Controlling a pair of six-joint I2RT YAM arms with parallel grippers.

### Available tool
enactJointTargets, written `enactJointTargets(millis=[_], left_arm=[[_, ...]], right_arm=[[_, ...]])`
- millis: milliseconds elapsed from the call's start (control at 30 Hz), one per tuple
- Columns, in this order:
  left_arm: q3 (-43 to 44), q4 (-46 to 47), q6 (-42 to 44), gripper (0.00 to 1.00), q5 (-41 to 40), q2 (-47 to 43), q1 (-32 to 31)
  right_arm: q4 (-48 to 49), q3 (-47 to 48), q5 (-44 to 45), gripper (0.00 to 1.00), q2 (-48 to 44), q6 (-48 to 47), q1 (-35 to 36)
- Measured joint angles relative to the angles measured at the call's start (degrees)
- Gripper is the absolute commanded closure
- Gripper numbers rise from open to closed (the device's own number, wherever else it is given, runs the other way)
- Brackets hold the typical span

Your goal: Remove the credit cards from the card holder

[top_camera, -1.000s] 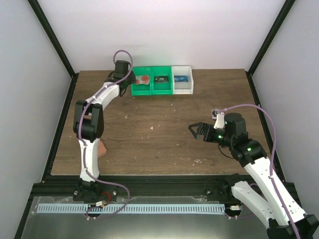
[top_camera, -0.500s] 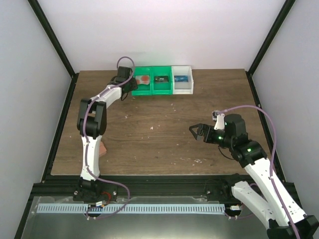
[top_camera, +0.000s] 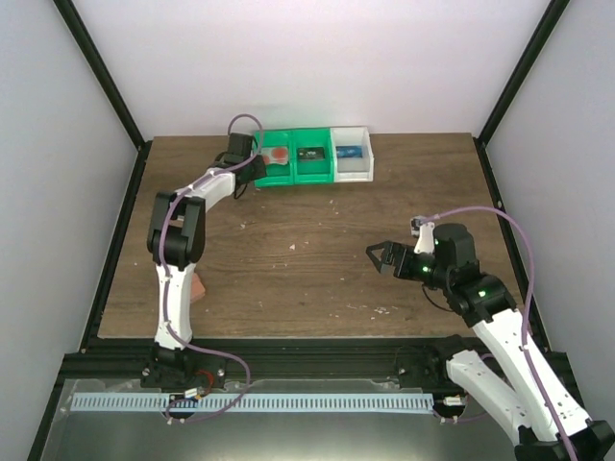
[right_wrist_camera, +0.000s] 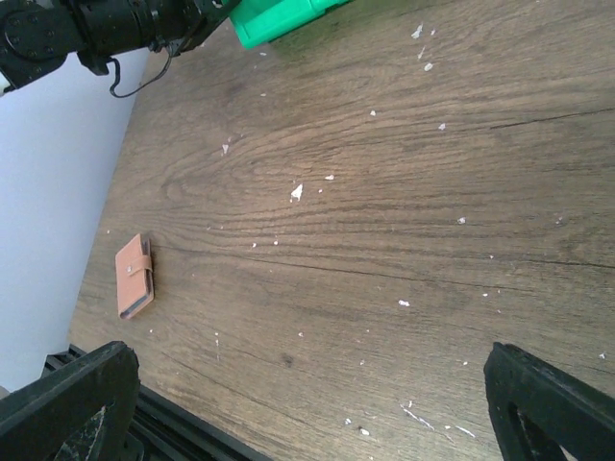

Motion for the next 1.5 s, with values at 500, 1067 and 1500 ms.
enactJointTargets(millis=[500,1067,1500], left_arm=[[-13.42,-0.90,-2.43,0.94,-2.58,-9.92,-5.40],[-34.25,2.43,-13.60,0.76,-3.45,-25.05,-12.81],[-42.69,1.03,-21.20,0.34,1.27,-39.15,-13.81]], right_arm=[[-0.48,-0.90,0.63,0.00,-2.91,0.22,0.00],[-1.38,-4.59,0.13,0.01,-5.57,2.32,0.00],[-1.97,-4.81,-0.07,0.00,-7.87,4.02,0.00]])
